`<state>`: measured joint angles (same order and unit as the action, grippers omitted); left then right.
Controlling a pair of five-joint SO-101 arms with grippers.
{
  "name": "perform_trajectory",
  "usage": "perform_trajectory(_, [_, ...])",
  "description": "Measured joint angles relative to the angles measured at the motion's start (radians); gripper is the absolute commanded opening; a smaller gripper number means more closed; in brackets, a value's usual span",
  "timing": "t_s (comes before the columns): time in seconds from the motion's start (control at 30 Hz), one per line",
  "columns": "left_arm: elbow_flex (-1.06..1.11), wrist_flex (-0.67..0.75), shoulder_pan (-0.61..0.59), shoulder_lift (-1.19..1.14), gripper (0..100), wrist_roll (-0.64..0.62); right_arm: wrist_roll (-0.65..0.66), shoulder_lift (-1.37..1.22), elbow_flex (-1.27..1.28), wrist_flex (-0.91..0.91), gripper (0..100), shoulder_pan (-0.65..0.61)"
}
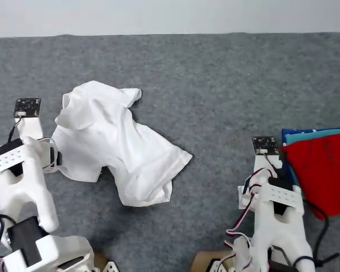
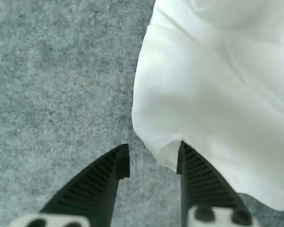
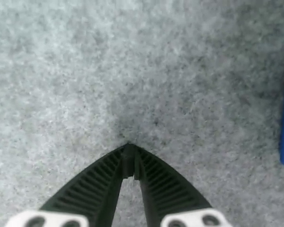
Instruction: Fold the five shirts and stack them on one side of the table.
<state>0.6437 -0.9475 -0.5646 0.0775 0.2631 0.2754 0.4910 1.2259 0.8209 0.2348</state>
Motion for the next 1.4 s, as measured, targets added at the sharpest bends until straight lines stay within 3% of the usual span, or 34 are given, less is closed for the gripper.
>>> perform_trajectory(0.73, [-0.04, 0.058, 0.018, -0.095, 17, -0.034, 0.0, 0.006, 0.006, 0.064, 1.1, -0.008])
perform_trajectory(1.0, [-0.129, -0.008, 0.014, -0.235, 17, -0.071, 0.0, 0.006, 0.006, 0.064, 1.1, -0.008])
perform_trajectory(1.4, [-0.172, -0.017, -0.012, -0.245, 17, -0.08, 0.0, 0.012, 0.006, 0.064, 1.1, -0.011])
